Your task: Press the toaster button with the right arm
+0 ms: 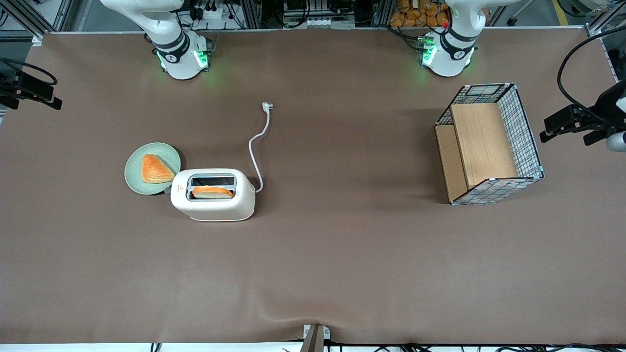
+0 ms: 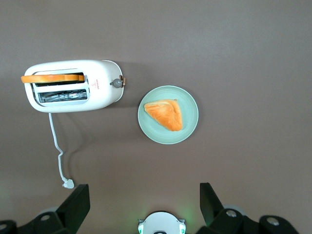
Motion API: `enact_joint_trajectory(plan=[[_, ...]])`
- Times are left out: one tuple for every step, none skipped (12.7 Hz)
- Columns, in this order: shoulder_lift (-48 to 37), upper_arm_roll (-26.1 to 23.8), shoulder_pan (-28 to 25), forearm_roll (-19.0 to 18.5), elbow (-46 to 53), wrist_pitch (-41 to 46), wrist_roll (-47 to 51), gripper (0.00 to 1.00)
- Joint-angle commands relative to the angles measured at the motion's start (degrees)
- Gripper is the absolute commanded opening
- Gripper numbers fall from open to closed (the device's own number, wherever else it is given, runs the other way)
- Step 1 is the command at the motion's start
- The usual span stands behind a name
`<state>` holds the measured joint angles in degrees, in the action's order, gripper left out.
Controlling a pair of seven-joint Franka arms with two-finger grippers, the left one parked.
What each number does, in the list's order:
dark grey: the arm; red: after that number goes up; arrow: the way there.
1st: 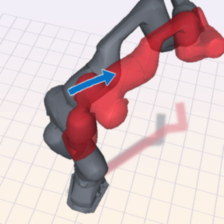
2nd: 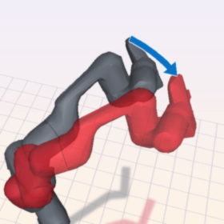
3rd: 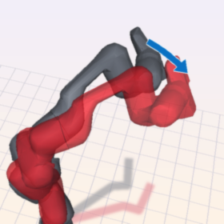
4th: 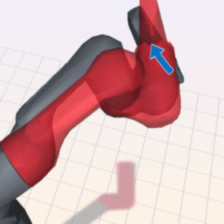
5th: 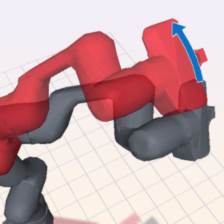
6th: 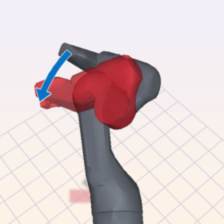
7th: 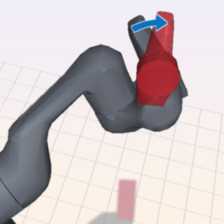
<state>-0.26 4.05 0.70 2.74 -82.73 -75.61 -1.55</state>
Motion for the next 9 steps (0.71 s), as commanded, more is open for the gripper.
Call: enact_joint_trajectory(plan=[[0.4, -1.1, 1.1, 0.0, 1.8, 1.5, 2.1, 1.00], [0.5, -1.1, 1.1, -0.2, 1.9, 1.7, 3.8, 1.00], [0.6, -1.2, 1.0, -0.3, 1.9, 2.4, 3.8, 1.00], [0.6, -1.3, 1.0, -0.3, 2.0, 2.4, 3.8, 1.00], [0.7, -1.5, 1.1, -0.4, 2.3, 2.5, 3.8, 1.00], [0.8, -1.5, 1.0, -0.5, 2.3, 2.4, 3.8, 1.00], [1.3, -1.4, 0.5, -0.5, 2.3, 2.4, 3.7, 1.00], [1.4, -1.4, 0.8, -0.4, 2.4, 2.7, 3.7, 1.00], [1.5, -1.4, 0.6, 0.1, 2.4, 2.8, 3.7, 1.00]])
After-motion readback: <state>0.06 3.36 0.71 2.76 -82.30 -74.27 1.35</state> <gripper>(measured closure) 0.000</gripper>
